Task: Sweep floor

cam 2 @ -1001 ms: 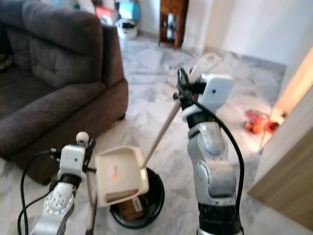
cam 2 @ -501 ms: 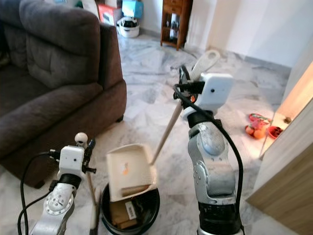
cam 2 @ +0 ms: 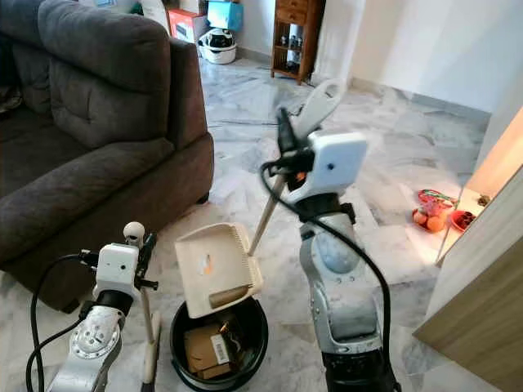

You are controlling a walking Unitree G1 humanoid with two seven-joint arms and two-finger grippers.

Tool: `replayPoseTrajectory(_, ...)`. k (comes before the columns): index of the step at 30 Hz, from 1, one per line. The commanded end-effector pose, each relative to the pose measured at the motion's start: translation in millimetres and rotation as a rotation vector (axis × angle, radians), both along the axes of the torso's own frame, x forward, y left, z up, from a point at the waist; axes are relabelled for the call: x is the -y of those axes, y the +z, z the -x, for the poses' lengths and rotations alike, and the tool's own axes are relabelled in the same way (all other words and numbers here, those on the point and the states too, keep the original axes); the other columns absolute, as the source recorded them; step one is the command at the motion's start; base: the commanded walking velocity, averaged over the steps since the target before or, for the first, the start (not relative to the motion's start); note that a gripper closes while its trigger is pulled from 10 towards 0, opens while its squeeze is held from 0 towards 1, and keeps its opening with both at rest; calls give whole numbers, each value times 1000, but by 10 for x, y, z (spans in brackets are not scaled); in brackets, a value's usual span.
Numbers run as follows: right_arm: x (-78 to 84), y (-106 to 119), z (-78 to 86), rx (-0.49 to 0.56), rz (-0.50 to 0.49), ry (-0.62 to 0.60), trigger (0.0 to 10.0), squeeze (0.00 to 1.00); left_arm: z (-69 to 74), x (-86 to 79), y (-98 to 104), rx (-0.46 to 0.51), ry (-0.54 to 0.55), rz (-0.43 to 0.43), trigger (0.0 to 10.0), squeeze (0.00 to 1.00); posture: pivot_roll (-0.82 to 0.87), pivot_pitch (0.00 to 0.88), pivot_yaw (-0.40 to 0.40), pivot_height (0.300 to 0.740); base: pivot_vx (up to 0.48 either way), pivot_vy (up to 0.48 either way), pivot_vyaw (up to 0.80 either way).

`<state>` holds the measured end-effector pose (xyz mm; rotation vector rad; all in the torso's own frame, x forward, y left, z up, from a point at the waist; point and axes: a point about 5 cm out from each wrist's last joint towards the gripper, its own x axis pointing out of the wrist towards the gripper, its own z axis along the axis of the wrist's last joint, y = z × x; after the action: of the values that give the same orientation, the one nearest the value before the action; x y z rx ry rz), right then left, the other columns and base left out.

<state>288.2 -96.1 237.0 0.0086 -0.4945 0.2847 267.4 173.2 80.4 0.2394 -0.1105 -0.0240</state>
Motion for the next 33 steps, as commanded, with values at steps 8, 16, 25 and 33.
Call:
replayPoseTrajectory(8, -312, -77, 225, 84, 165, 223, 10000, 0, -14, 5, 88, 45, -11, -11, 10000, 0, 116, 25, -2, 740, 0, 0, 0)
replayPoseTrajectory(16, -401, -89, 361, 127, 172, 298, 10000, 0, -14, 6, 90, 48, -10, -8, 10000, 0, 116, 27, -2, 740, 0, 0, 0)
replayPoseTrajectory(25, -481, 53, 488, 220, 111, 302, 10000, 0, -20, 8, 94, 50, -12, -8, 10000, 0, 115, 25, 0, 740, 0, 0, 0)
replayPoseTrajectory(33, -544, 140, 559, 278, 113, 314, 10000, 0, -25, 8, 99, 52, -14, -6, 10000, 0, 115, 24, 0, 740, 0, 0, 0)
